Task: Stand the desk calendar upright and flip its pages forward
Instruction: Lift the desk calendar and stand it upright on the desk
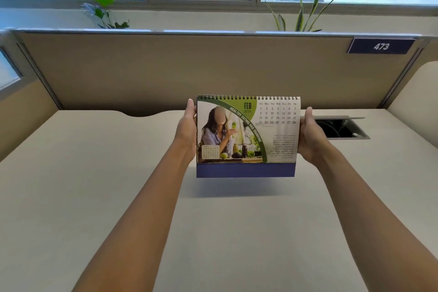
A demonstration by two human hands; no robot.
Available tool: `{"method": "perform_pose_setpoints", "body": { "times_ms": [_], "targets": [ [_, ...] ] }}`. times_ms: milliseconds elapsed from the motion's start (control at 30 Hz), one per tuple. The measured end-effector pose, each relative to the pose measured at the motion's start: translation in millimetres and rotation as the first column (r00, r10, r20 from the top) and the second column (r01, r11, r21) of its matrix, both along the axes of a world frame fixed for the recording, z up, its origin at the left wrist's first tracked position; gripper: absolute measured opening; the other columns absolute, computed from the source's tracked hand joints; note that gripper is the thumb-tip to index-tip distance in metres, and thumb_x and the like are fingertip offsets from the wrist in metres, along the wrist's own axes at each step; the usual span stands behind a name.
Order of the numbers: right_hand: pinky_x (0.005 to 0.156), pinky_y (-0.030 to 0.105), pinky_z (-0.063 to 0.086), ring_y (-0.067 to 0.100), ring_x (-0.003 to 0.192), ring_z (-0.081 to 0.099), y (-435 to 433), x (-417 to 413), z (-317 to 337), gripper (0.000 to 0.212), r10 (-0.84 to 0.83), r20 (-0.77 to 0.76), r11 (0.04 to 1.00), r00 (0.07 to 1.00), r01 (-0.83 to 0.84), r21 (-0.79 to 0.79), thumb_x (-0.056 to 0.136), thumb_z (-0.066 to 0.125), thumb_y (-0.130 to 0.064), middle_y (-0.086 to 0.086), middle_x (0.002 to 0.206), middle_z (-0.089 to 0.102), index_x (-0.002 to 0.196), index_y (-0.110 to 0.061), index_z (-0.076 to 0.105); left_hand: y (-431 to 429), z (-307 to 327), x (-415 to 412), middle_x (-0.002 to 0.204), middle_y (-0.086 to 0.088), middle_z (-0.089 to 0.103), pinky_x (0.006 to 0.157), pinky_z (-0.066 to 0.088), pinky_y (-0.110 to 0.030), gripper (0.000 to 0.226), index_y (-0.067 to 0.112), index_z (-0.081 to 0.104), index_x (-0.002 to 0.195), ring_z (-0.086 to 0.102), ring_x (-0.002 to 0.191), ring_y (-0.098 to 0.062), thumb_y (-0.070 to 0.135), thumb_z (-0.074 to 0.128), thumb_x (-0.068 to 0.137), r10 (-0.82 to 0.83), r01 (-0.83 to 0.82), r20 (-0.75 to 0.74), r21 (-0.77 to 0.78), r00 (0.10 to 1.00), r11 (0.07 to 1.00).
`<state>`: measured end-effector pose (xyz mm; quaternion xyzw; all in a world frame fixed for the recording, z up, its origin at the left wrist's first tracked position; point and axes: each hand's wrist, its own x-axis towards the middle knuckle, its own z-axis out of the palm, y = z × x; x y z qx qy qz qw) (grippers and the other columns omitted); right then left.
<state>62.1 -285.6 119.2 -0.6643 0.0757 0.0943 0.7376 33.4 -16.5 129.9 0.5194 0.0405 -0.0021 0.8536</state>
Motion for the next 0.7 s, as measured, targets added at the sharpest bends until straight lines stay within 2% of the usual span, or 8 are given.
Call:
{"method": "perform_pose_setpoints", "body": {
  "times_ms": [100, 200, 300, 400, 467, 600, 700],
  "targets": [
    [0.085, 0.043, 0.051, 0.025, 0.103, 0.066, 6.9, 0.0, -0.3, 0.076, -0.009, -0.004, 1.0, 1.0, 0.009, 0.003, 0.09, 0.008, -0.066, 0.008, 0.111, 0.07, 0.117, -0.021, 0.064, 2.1, 0.6, -1.3, 0.083, -0.004, 0.078, 0.055, 0.058, -0.028, 0.067, 0.022, 0.077, 0.077, 0.074, 0.078, -0.019, 0.056, 0.022, 0.094, -0.014, 0.014, 0.028, -0.015, 1.0, 1.0],
    [0.085, 0.043, 0.052, 0.023, 0.105, 0.065, 12.0, 1.9, -3.5, 0.075, -0.027, 0.005, 0.999, 1.0, 0.027, 0.028, 0.09, 0.011, -0.067, 0.006, 0.114, 0.07, 0.116, -0.023, 0.065, 7.2, -5.5, -0.7, 0.089, 0.0, 0.077, 0.063, 0.059, -0.027, 0.066, 0.027, 0.075, 0.083, 0.073, 0.087, -0.018, 0.061, 0.019, 0.092, 0.026, -0.028, 0.044, 0.046, 0.999, 0.999],
    [0.074, 0.038, 0.052, 0.016, 0.096, 0.069, 17.7, 3.5, -9.3, 0.07, -0.037, 0.038, 0.999, 0.999, 0.036, 0.032, 0.089, 0.012, -0.068, 0.0, 0.106, 0.074, 0.102, -0.03, 0.069, 10.6, -11.6, 0.2, 0.091, 0.0, 0.077, 0.062, 0.058, -0.026, 0.066, 0.027, 0.075, 0.085, 0.072, 0.087, -0.018, 0.06, 0.019, 0.092, 0.045, -0.048, 0.054, 0.043, 0.998, 0.998],
    [0.071, 0.034, 0.052, 0.007, 0.082, 0.072, 23.9, 7.4, -17.5, 0.07, -0.048, 0.062, 0.998, 0.997, 0.045, 0.049, 0.089, 0.011, -0.068, -0.009, 0.092, 0.077, 0.086, -0.036, 0.074, 12.9, -16.3, 2.2, 0.093, 0.001, 0.077, 0.063, 0.058, -0.027, 0.066, 0.028, 0.076, 0.087, 0.072, 0.089, -0.018, 0.06, 0.019, 0.093, 0.026, -0.028, 0.062, 0.024, 0.998, 0.999],
    [0.07, 0.032, 0.051, 0.004, 0.08, 0.072, 27.8, 11.0, -23.4, 0.07, -0.052, 0.072, 0.997, 0.996, 0.047, 0.067, 0.09, 0.011, -0.067, -0.01, 0.093, 0.076, 0.084, -0.037, 0.074, 15.3, -19.5, 3.6, 0.095, 0.0, 0.077, 0.062, 0.058, -0.027, 0.064, 0.027, 0.075, 0.089, 0.072, 0.089, -0.018, 0.06, 0.02, 0.092, 0.024, -0.025, 0.054, 0.016, 0.998, 1.0],
    [0.069, 0.031, 0.049, -0.001, 0.074, 0.071, 33.7, 16.1, -35.1, 0.073, -0.047, 0.071, 0.997, 0.996, 0.042, 0.067, 0.089, 0.008, -0.067, -0.016, 0.081, 0.076, 0.077, -0.043, 0.075, 19.1, -30.1, 8.1, 0.091, 0.003, 0.077, 0.06, 0.057, -0.024, 0.061, 0.028, 0.074, 0.088, 0.073, 0.085, -0.015, 0.057, 0.022, 0.094, 0.085, -0.086, 0.029, 0.07, 0.996, 0.994],
    [0.069, 0.031, 0.048, -0.002, 0.076, 0.071, 37.3, 19.1, -43.0, 0.072, -0.033, 0.079, 0.998, 0.996, 0.028, 0.059, 0.089, 0.005, -0.067, -0.018, 0.082, 0.076, 0.078, -0.047, 0.074, 21.8, -41.2, 11.9, 0.095, 0.006, 0.076, 0.066, 0.058, -0.026, 0.057, 0.031, 0.072, 0.092, 0.072, 0.089, -0.015, 0.057, 0.022, 0.093, 0.109, -0.11, 0.017, 0.121, 0.994, 0.987]
  ]
}}
